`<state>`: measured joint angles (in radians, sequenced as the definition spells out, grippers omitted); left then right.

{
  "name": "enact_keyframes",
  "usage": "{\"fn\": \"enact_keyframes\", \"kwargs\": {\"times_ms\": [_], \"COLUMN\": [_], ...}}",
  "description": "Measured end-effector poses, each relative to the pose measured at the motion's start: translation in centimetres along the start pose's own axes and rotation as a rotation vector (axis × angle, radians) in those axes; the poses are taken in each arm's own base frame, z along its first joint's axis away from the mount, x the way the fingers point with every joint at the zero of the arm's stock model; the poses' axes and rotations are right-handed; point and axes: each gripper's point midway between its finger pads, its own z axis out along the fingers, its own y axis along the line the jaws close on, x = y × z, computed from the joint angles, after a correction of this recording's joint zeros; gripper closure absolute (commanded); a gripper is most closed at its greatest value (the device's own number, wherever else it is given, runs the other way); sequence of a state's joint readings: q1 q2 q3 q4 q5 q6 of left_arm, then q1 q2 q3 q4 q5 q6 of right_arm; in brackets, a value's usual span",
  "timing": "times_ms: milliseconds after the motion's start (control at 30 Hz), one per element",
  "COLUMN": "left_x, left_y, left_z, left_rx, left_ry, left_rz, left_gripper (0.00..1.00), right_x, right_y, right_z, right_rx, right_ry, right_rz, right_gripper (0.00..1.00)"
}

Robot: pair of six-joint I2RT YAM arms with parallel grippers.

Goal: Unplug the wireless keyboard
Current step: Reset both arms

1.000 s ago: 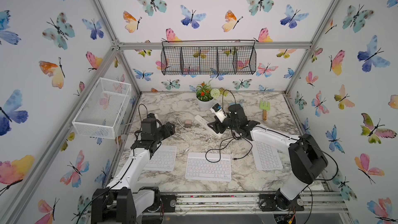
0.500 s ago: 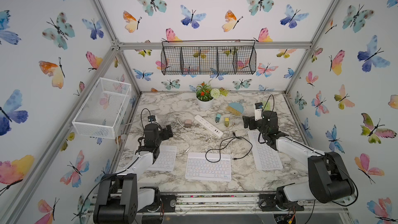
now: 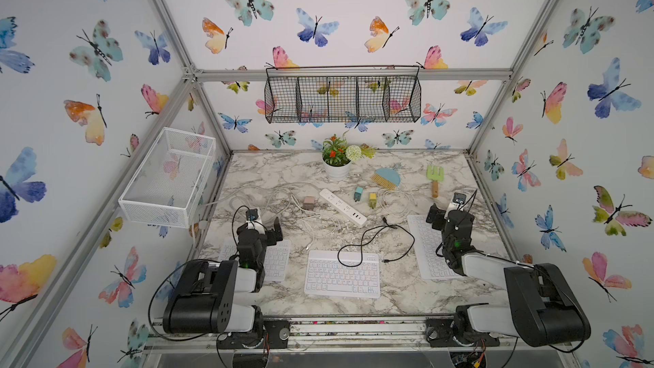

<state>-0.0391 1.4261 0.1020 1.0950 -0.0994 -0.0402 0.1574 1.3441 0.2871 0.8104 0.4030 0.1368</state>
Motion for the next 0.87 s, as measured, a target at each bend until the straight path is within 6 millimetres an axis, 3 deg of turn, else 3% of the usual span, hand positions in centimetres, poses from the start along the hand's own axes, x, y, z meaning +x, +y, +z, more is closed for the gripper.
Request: {"fn": "enact_keyframes", "kwargs": {"times_ms": [67, 167, 233, 400, 600, 867], "left_x": [-0.4, -3.9, -4.7, -4.4, -4.2, -4.1], "left_y": [0.0, -0.3, -0.3, -0.3, -0.3, -0.3], "left_z": [0.5, 1.4, 1.5, 1.5, 1.6, 1.6], "left_rx": [-0.002, -0.002, -0.002, -0.004, -0.005, -0.005], "left_ry": [0.001, -0.090, -0.112, -0.100, -0.091, -0.085], "left_rz": [0.003, -0.006, -0.008, -0.007, -0.006, -0.005], "left_gripper": [0.02, 0.02, 0.02, 0.02, 0.02, 0.02], "right_x": [0.7, 1.5, 2.2, 2.1, 0.6, 0.7], "right_y": [-0.2, 0.2, 0.8, 1.6, 1.0, 1.7], "right_z": [-0.3, 0.2, 0.7, 1.0, 1.9, 1.7], "right_rx": [-0.002, -0.020, -0.046, -0.086, -0.095, -0.141], "right_ry": [-0.018, -0.033, -0.032, -0.059, -0.090, -0.087], "right_rz": [-0.012, -0.039, -0.063, -0.081, -0.049, -0.057], "right_gripper": [0.02, 0.02, 0.02, 0.02, 0.02, 0.02]}}
